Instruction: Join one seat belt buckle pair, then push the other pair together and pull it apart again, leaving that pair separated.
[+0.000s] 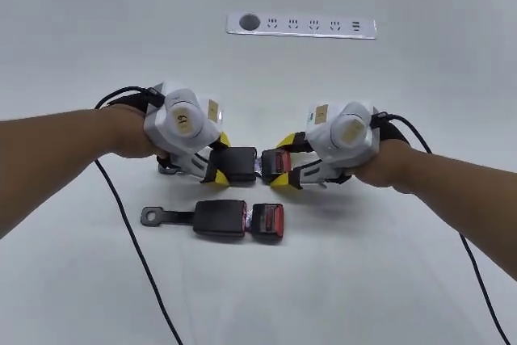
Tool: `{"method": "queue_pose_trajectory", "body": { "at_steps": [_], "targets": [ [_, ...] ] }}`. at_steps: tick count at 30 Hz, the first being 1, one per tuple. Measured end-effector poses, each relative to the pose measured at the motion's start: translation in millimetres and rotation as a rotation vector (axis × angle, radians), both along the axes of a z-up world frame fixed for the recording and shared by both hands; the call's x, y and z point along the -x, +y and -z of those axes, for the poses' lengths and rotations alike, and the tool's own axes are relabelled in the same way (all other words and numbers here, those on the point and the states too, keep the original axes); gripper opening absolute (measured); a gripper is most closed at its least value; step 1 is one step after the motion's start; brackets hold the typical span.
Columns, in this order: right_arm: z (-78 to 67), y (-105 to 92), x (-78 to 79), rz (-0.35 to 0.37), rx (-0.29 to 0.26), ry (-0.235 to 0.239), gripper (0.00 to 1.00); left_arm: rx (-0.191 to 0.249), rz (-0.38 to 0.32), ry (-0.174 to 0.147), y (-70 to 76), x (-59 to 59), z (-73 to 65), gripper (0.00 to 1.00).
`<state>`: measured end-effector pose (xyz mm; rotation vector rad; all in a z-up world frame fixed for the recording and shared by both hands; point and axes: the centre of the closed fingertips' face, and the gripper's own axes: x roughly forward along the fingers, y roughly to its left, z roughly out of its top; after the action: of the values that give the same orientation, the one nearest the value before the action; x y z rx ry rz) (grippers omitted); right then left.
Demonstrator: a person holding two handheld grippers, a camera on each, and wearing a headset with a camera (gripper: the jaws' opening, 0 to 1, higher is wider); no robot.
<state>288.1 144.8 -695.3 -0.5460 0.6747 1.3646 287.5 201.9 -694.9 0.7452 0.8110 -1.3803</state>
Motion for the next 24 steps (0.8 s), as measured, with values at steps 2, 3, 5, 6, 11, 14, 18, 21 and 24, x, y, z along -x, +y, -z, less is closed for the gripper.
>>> {"method": "queue_pose_trajectory", "body": {
  "at_steps": [2, 3, 5, 6, 11, 14, 18, 21, 24],
  "targets": [
    [-0.1, 0.0, -0.4, -0.002, 0.001, 0.0, 0.33, 0.002, 0.001, 0.0, 0.0, 0.1, 0.0, 0.33],
    [-0.2, 0.0, -0.5, -0.003, 0.001, 0.0, 0.33, 0.003, 0.002, 0.0, 0.0, 0.1, 0.2, 0.33],
    [-0.3, 0.0, -0.5, -0.005, -0.001, -0.003, 0.33, 0.003, 0.007, 0.001, 0.6, -0.4, 0.8, 0.33],
    [-0.7, 0.0, -0.4, -0.006, -0.001, -0.003, 0.33, 0.004, 0.01, 0.0, 0.4, -0.5, 0.8, 0.33],
    [-0.3, -0.1, -2.3, -0.01, -0.005, -0.004, 0.33, 0.006, 0.022, 0.002, 0.2, 0.2, 0.7, 0.33],
    [0.4, -0.2, -2.3, -0.012, -0.005, -0.006, 0.33, 0.004, 0.026, 0.002, 0.5, 0.3, 0.5, 0.33],
    [2.1, -0.6, -3.5, -0.017, -0.004, -0.011, 0.33, 0.006, 0.025, 0.002, 0.4, -0.1, 1.1, 0.33],
    [2.8, -0.6, -4.5, -0.022, -0.003, -0.016, 0.34, 0.008, 0.025, 0.002, 0.0, 0.1, 1.0, 0.33],
    [2.6, -0.3, -3.7, -0.031, 0.004, -0.02, 0.34, 0.004, 0.023, 0.002, -0.1, 0.2, 1.0, 0.33]
  ]
}}
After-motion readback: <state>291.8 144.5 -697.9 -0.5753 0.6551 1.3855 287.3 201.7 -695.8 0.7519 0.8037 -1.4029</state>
